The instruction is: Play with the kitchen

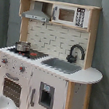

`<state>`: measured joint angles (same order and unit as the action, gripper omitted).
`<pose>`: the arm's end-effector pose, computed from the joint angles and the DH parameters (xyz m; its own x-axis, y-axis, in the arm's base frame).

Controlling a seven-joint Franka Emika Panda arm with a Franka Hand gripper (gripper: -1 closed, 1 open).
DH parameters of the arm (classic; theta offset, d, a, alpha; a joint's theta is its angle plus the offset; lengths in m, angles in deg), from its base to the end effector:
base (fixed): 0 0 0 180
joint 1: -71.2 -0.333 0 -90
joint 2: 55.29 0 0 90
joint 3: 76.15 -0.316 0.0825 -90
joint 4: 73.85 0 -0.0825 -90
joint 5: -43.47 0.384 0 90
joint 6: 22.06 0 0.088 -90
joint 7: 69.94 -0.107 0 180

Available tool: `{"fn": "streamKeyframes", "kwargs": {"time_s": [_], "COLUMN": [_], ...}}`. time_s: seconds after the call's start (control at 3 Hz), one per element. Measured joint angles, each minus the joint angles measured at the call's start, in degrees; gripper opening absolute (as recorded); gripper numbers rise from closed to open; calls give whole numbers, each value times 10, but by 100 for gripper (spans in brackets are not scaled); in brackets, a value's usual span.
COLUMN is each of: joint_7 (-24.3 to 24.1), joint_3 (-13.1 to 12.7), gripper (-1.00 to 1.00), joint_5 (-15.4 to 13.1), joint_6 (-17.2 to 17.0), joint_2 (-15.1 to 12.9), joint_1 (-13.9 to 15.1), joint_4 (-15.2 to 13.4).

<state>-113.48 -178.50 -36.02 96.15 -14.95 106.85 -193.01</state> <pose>0.2163 0.5380 0.3867 0.0709 0.9975 -0.0055 -0.2181 0.0209 0.9757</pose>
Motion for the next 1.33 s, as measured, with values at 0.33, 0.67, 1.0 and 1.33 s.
{"fn": "streamKeyframes", "kwargs": {"time_s": [0.33,0.67,1.0,1.33], "joint_7": [-62,-115,-164,-220], "joint_3": [1,5,9,11], "gripper": [100,100,100,100], "joint_5": [-5,-13,-21,-40], "joint_6": [29,61,90,122], "joint_2": [0,0,0,0], "joint_1": [8,19,31,43], "joint_4": [-14,-16,-16,-16]}}
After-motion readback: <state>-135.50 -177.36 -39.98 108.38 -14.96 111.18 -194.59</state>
